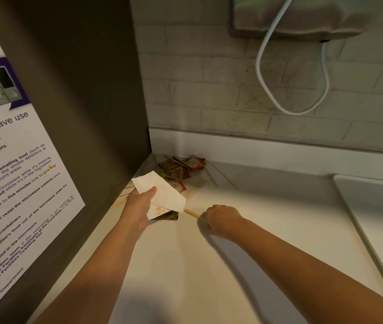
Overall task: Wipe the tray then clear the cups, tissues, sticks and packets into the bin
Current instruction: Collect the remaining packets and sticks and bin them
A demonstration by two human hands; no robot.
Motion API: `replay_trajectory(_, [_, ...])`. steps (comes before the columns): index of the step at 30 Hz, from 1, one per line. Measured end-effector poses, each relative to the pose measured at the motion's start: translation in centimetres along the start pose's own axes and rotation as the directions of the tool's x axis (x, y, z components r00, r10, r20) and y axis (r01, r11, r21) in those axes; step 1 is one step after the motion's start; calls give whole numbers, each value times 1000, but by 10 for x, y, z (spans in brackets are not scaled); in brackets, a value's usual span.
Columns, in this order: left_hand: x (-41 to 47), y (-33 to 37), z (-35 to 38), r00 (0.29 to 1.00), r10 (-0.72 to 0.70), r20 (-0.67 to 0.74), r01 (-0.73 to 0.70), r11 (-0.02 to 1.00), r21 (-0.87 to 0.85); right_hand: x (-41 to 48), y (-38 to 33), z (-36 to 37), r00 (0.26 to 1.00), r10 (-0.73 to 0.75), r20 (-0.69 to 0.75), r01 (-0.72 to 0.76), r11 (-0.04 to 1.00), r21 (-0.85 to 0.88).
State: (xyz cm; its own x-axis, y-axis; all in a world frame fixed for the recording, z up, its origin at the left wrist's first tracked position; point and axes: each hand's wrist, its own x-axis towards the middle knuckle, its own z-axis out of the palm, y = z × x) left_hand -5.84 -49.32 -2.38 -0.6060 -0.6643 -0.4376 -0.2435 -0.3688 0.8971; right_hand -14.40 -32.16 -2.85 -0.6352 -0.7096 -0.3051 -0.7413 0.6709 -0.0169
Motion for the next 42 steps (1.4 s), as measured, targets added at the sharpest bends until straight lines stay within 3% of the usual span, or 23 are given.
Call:
replay_trajectory(16, [-12,-6,14,999,-19,46,21,999,-42,-9,-1,-10,996,18,86,-21,999,34])
replay_trajectory(23, [-13,-6,13,999,4,39,-3,1000,-23,5,4,1,986,116,119,-137,974,181])
replay_trajectory(28, [-16,-10,18,997,-47,54,46,999,19,3,25,-14,994,16,109,-50,949,310])
replay_trajectory(34, [-25,-18,44,989,-82,123,86,996,-25,6,26,-41,993,-85,86,6,747,664])
replay_trajectory(42, [-31,-19,69,956,-146,255,189,971,-150,25,3,-40,990,-107,97,31,814,580])
